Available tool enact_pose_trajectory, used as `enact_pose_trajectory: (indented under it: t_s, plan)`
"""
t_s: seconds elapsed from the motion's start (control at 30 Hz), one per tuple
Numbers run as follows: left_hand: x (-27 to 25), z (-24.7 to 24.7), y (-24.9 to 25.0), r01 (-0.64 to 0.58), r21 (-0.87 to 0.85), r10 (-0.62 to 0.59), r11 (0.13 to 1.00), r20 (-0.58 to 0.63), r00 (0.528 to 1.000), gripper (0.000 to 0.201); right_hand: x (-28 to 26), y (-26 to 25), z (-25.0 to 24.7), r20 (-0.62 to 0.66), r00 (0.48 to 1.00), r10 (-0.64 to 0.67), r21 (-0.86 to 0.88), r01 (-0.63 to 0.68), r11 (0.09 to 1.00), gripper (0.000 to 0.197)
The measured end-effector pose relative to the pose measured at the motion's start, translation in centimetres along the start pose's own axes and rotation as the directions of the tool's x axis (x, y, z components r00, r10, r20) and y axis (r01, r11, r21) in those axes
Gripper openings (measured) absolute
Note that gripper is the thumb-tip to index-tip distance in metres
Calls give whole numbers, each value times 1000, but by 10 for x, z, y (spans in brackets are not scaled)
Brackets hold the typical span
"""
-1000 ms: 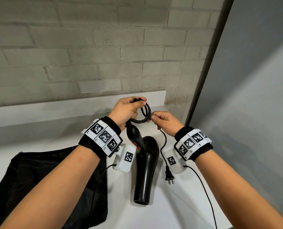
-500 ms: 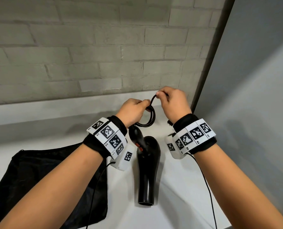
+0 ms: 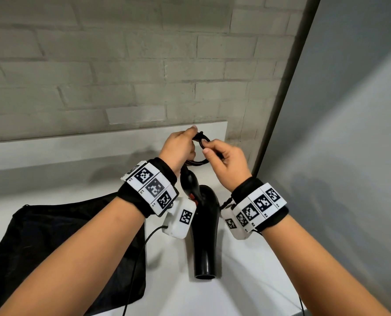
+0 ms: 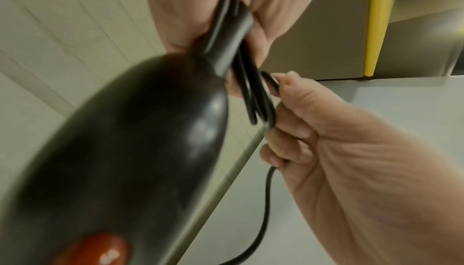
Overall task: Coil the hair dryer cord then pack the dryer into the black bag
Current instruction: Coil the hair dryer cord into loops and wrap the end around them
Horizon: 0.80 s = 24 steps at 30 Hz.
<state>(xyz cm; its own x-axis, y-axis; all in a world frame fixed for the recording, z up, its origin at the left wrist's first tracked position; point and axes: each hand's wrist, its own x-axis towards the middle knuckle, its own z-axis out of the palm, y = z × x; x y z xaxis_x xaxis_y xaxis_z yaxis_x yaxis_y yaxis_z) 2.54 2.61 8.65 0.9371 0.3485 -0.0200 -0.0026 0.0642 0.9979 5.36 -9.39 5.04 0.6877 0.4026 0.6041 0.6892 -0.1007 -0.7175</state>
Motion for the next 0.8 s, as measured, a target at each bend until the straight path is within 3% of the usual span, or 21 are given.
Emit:
enact_pose_trajectory:
  t_s: [0.2, 0.33, 0.4, 0.5, 0.6, 0.67, 0.8]
  plan:
    - [0, -7, -6, -41, 115, 43, 993, -21, 999, 29, -2, 3, -2, 77, 994, -73, -159, 85, 984, 25]
    - [2, -10, -8, -40, 122, 49, 992, -72, 996, 24, -1, 3, -9, 220, 972, -84, -291, 148, 945, 24]
    - [4, -12, -10, -47, 112, 59, 993, -108, 992, 24, -1, 14, -15, 245, 969, -3, -364, 95, 927, 16]
    - [8, -16, -11, -52, 78, 63, 996, -134, 989, 25, -4, 40, -29, 220, 958, 185, -405, -83, 911, 7]
    - [10, -16, -10, -76, 52, 83, 996, -140, 987, 26, -14, 73, -37, 265, 886, 381, -470, -227, 853, 15]
    - [14, -14, -7, -104, 55, 112, 993, -158, 981, 26, -23, 88, -38, 294, 824, 483, -533, -278, 799, 9]
    - [20, -11, 1, -144, 44, 150, 989, -168, 974, 23, -40, 105, -41, 183, 757, 627, -514, -470, 717, 26]
